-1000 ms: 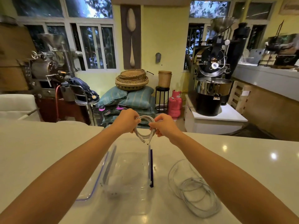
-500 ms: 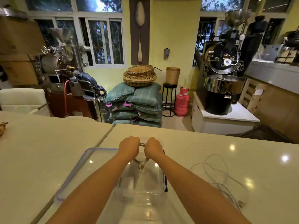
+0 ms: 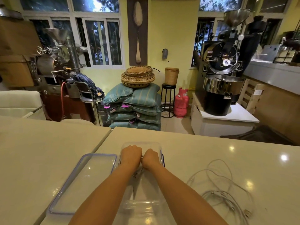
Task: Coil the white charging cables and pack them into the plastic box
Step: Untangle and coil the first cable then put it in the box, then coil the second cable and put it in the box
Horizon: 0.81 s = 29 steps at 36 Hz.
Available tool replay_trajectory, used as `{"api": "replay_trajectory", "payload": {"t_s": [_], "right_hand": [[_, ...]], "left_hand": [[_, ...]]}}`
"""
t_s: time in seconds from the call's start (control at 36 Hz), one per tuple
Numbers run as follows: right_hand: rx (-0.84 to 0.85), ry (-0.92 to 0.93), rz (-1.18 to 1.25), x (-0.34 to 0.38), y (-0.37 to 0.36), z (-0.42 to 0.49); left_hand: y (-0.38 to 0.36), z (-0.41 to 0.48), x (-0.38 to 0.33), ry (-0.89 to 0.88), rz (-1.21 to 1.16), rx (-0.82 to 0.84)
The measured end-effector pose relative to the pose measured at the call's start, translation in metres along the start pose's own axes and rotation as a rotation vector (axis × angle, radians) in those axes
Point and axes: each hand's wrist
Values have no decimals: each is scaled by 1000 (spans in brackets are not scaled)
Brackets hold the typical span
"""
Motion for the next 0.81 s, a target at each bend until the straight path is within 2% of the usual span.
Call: {"api": "replay_trajectory", "payload": {"t_s": [0.39, 0.53, 0.64, 0.81], "right_hand": [[46, 24, -116, 7, 10, -10], [-102, 112, -100, 6, 34, -16], [-217, 202, -55, -8, 57, -26], [-287, 248, 28, -50, 94, -48]], "left_hand": [[9, 1, -2, 19, 30, -24], [31, -4, -9, 41, -102, -133], [48, -9, -21, -18, -258, -209], [63, -18, -58, -251, -466, -231]]}}
Point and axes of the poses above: each hand's wrist, its own z-axis towards the middle knuckle, its own y-axis out of the back of the hand, x = y × z, and after that the axes turned 14 degrees about x, right-handed
